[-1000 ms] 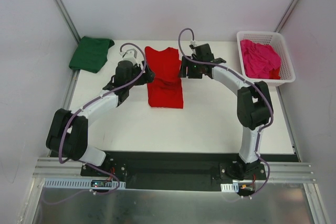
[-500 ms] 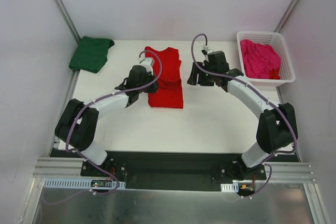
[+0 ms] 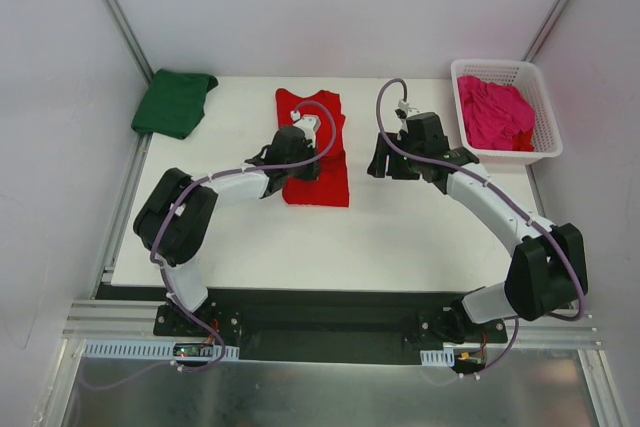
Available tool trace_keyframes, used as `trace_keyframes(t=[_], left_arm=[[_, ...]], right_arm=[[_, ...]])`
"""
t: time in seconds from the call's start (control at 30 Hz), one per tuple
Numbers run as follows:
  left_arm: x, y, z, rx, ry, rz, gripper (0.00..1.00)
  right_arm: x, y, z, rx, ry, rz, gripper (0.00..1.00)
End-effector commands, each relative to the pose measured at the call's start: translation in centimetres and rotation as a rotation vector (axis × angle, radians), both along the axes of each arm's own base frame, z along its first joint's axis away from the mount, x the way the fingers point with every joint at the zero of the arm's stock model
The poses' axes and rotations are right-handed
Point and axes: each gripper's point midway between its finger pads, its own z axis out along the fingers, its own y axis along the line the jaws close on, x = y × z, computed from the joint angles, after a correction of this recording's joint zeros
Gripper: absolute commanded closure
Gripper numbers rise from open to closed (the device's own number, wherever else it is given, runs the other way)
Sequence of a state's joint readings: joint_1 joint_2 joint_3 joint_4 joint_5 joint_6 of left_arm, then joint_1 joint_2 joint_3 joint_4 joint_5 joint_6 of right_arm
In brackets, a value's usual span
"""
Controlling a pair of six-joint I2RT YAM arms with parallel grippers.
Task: Fold and stack the t-shirts
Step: Fold the folded rectangular tshirt in 1/3 of the way
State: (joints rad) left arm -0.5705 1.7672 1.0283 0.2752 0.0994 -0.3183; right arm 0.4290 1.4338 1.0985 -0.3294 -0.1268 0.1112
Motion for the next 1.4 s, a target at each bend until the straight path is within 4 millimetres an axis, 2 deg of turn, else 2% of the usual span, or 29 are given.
trace_keyframes(t=[0.0, 0.3, 0.33, 0.4, 0.53, 0.67, 0.73, 0.87, 0.97, 1.03, 1.07, 1.13, 1.17, 1.23, 1.27, 1.33, 1.37], left_arm=[[1.6, -1.2, 1.0, -0.002, -0.056, -0.018, 1.00], [2.0, -1.2, -0.2, 0.017, -0.044, -0.009, 1.00], [2.0, -1.3, -0.9, 0.022, -0.033, -0.010, 1.00], [2.5, -1.6, -0.9, 0.019, -0.036, -0.008, 1.00], [3.3, -2.0, -2.1, 0.032, -0.027, -0.007, 1.00], [4.5, -1.7, -2.5, 0.068, -0.048, 0.026, 1.00], [5.4, -1.7, -2.0, 0.075, -0.069, 0.034, 1.00], [5.8, -2.2, -1.0, 0.058, -0.076, 0.019, 1.00], [6.6, -1.4, 0.3, 0.089, -0.113, 0.051, 1.00], [7.6, -1.0, 0.9, 0.111, -0.130, 0.074, 1.00], [8.7, -0.6, 1.9, 0.117, -0.158, 0.087, 1.00], [9.7, 0.3, 1.8, 0.149, -0.157, 0.114, 1.00], [11.1, 1.1, 2.8, 0.148, -0.173, 0.139, 1.00], [12.1, 2.4, 2.4, 0.167, -0.155, 0.168, 1.00], [12.9, 2.7, 3.1, 0.162, -0.165, 0.182, 1.00], [14.1, 4.7, 2.8, 0.185, -0.148, 0.221, 1.00], [14.8, 4.9, 3.4, 0.187, -0.161, 0.230, 1.00]], right_arm=[[-0.3, -0.8, 0.9, -0.010, -0.027, -0.025, 0.33], [-0.3, -1.2, 0.6, -0.033, -0.025, -0.029, 0.33], [-0.3, -1.2, 0.5, -0.035, -0.023, -0.029, 0.33], [-0.4, -1.3, 0.5, -0.038, -0.023, -0.030, 0.33], [-0.6, -1.3, 0.4, -0.039, -0.017, -0.032, 0.33], [-0.7, -1.5, 0.3, -0.044, -0.016, -0.038, 0.33], [-0.7, -1.6, 0.2, -0.046, -0.014, -0.037, 0.33], [-1.0, -1.6, -0.1, -0.045, -0.005, -0.034, 0.33], [-1.3, -1.7, -0.4, -0.045, 0.001, -0.037, 0.32], [-1.3, -1.7, -0.4, -0.044, 0.001, -0.038, 0.33], [-1.5, -1.7, -0.5, -0.044, 0.004, -0.038, 0.32], [-1.6, -1.8, -0.4, -0.043, 0.004, -0.039, 0.33], [-1.6, -1.8, -0.4, -0.044, 0.001, -0.041, 0.33], [-1.8, -2.1, -0.4, -0.047, 0.002, -0.045, 0.33], [-1.9, -2.1, -0.4, -0.051, 0.003, -0.044, 0.33], [-2.1, -2.3, -0.4, -0.052, 0.001, -0.046, 0.32], [-2.1, -2.4, -0.4, -0.055, 0.001, -0.048, 0.32]])
